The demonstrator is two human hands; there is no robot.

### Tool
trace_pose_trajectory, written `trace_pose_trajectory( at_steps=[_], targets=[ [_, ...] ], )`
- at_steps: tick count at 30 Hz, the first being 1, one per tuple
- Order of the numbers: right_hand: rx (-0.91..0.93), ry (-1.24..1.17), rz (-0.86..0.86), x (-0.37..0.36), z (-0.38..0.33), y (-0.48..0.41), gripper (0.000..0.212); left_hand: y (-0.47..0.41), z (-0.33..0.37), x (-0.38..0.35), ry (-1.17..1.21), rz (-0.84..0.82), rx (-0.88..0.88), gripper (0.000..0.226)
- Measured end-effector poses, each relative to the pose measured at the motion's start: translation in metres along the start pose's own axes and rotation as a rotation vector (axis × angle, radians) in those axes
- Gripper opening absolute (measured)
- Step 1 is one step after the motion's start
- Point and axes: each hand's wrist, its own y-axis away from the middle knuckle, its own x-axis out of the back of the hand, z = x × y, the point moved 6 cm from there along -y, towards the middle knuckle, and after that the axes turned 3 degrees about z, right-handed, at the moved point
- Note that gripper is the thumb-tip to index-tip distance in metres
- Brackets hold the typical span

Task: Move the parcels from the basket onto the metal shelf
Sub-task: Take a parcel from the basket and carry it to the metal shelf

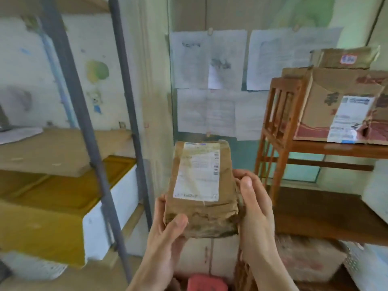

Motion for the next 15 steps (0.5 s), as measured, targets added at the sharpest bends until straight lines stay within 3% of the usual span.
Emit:
trace_pose_trajectory(
  at_steps=[5,8,11,15],
  targets=[
    [0.004,-0.161,-0.241,-0.076,0.009,0.026,0.042,0.020,0.058,0.042,-0.294,0.065,-0.163,0.076],
    [0.045,-0.236,-0.291,-0.113,0.012,0.031,0.041,0.022,0.086,0.066,-0.207,0.074,-0.160,0.079],
    [0.082,-0.253,-0.288,-0.147,0.019,0.036,0.041,0.013,0.100,0.105,0.036,0.109,-0.069,0.086],
    [0.129,-0.196,-0.265,-0.203,0.037,0.049,0.043,0.004,0.118,0.171,0.075,0.080,-0.051,0.066]
  ],
)
